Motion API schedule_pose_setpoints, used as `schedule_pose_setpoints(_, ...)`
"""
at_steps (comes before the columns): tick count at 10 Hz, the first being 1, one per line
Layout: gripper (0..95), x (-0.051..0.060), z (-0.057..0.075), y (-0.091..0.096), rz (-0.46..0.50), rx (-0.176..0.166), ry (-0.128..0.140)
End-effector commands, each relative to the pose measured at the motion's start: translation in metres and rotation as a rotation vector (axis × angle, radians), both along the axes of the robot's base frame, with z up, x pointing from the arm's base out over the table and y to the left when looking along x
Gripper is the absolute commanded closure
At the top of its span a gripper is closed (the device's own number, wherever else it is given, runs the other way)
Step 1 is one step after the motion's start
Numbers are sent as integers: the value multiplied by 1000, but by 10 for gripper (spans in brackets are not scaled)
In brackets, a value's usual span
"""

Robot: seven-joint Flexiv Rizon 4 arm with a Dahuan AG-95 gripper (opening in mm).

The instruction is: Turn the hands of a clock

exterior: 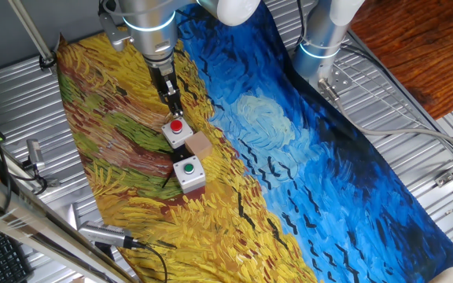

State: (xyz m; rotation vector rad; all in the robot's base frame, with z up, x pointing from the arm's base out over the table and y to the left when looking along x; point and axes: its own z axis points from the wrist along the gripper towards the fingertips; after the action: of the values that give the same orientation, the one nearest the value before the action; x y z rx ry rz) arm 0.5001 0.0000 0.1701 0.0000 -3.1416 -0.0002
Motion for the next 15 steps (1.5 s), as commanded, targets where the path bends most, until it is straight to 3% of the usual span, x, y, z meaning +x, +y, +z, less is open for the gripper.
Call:
schedule_pose_setpoints(1,950,0,0,0,18,38,-30)
schedule_pose_setpoints(15,950,0,0,0,18,30,-26)
